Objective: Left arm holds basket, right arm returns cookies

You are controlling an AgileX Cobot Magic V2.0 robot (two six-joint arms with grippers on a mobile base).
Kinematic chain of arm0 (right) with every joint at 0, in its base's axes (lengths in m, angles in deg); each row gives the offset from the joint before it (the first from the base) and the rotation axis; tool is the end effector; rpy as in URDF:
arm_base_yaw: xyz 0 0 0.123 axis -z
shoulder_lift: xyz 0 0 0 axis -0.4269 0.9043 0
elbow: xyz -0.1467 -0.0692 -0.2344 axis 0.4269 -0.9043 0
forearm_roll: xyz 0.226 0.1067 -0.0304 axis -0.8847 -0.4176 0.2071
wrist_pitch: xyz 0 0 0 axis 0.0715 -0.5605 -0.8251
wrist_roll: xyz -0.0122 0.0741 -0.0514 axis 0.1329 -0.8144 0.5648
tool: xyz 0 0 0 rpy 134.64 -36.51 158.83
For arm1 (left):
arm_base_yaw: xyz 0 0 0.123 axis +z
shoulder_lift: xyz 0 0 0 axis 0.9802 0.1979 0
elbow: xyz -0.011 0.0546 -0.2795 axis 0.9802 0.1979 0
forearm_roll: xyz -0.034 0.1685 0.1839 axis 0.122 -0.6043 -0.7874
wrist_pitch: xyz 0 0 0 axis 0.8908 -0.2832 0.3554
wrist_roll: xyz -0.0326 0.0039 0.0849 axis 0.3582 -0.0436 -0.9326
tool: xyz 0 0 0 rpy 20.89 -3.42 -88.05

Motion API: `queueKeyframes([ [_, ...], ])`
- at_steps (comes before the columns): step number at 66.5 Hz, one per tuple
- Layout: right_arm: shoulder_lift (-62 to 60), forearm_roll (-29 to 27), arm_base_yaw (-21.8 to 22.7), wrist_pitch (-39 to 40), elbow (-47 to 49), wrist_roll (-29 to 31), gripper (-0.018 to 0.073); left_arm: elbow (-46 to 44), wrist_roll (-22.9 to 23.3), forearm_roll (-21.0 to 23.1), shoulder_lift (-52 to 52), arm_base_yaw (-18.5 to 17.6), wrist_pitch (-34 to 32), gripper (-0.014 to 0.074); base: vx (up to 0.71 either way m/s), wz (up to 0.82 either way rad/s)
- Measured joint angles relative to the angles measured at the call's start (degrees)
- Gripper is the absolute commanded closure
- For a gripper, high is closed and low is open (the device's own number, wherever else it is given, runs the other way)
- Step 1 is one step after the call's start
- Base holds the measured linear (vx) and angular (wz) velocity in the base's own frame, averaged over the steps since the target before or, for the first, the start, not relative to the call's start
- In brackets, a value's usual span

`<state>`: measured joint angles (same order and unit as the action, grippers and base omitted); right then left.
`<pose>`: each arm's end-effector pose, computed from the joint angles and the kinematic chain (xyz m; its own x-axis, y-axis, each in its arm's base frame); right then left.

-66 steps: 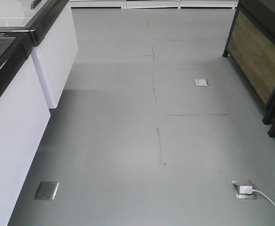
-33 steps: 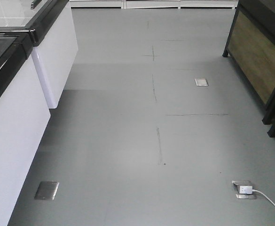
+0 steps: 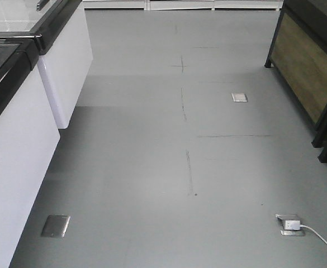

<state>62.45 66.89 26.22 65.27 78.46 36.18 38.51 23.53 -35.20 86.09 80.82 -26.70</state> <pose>0.0567 -0.0022 0.1968 -0.0136 -0.0091 -0.9999 0.0303 0.9995 -0.0095 0.0568 0.0023 0.1865 -0.1065 -0.0743 -0.9915 -0.0465 0.9965 -0.0697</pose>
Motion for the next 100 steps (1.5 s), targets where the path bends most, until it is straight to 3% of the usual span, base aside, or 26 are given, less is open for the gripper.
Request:
queueKeyframes([
  [21, 0.0, 0.0, 0.0, 0.0, 0.0, 0.0, 0.0565, -2.3, -0.2, 0.0, 0.0, 0.0, -4.7, 0.0602, 0.0, 0.0],
  [35, 0.0, 0.0, 0.0, 0.0, 0.0, 0.0, 0.0565, -10.1, -4.0, 0.0, 0.2, 0.0, -6.6, 0.0602, 0.0, 0.0],
  [43, 0.0, 0.0, 0.0, 0.0, 0.0, 0.0, 0.0565, -18.0, -7.2, 0.0, 4.1, 0.0, -3.1, 0.0602, 0.0, 0.0],
  [55, 0.0, 0.0, 0.0, 0.0, 0.0, 0.0, 0.0565, -28.2, -8.1, 0.0, 14.9, 0.0, 7.0, 0.0602, 0.0, 0.0],
  [70, 0.0, 0.0, 0.0, 0.0, 0.0, 0.0, 0.0565, -31.6, -7.8, 0.0, 27.9, 0.0, 15.6, 0.0602, 0.0, 0.0],
  [100, 0.0, 0.0, 0.0, 0.0, 0.0, 0.0, 0.0565, -31.6, -7.8, 0.0, 31.0, 0.0, 16.6, 0.0559, 0.0, 0.0],
])
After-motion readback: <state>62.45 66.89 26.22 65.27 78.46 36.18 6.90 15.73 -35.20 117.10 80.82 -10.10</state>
